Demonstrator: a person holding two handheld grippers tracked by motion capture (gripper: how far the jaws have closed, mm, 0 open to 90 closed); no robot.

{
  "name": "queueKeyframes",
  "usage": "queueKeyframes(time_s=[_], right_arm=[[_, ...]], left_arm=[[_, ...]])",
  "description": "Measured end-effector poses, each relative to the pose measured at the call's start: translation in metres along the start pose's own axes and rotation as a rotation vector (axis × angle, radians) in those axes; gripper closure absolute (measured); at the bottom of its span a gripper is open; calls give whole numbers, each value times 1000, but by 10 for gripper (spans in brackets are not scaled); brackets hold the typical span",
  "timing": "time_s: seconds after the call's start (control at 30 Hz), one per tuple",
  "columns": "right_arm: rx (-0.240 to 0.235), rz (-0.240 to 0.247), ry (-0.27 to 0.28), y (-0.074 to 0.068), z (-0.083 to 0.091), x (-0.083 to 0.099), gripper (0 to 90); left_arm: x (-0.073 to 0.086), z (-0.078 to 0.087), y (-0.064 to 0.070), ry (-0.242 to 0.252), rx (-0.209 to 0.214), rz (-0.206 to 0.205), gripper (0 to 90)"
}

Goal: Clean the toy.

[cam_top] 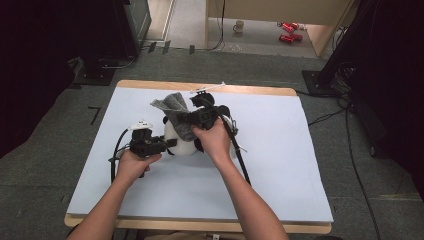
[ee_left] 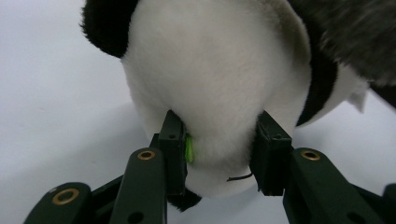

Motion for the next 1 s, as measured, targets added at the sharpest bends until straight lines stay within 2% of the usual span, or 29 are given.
queueKeyframes(time_s=[0.1, 0.2, 0.27, 0.33, 0.4, 0.6, 0.63, 0.77, 1.0], right_arm=[[4, -12, -16, -2, -14, -1, 773], [-13, -16, -18, -9, -23, -2, 773], [14, 9, -55, -6, -32, 5, 772], [51, 45, -78, 3, -37, 10, 776], [51, 31, -67, 10, -36, 12, 776], [143, 63, -84, 28, -14, 15, 778], [154, 54, -85, 34, -9, 16, 779], [144, -11, -65, 54, 12, 18, 783], [168, -53, -9, 77, 45, 16, 783]], left_arm=[[0, -2, -4, 0, -14, 24, 616], [-2, -2, -3, 16, -18, 21, 613], [2, -5, -5, -15, -33, 24, 608], [4, -8, -8, -28, -36, 54, 604], [3, -10, -9, -25, -32, 72, 604], [1, -11, -14, -36, -36, 102, 605], [1, -11, -14, -36, -36, 97, 605], [-1, -12, -13, -25, -40, 80, 605], [-2, -13, -17, -20, -24, 85, 604]])
Point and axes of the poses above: each handheld gripper's, and its own axes: z roughly backward along the jaws, x roughly out of its underside, y roughly to its right, the point moved 9 cm from there along -z, roughly forward along the jaws, and after that the axes turned 1 degree about z, right-handed, at the moved point
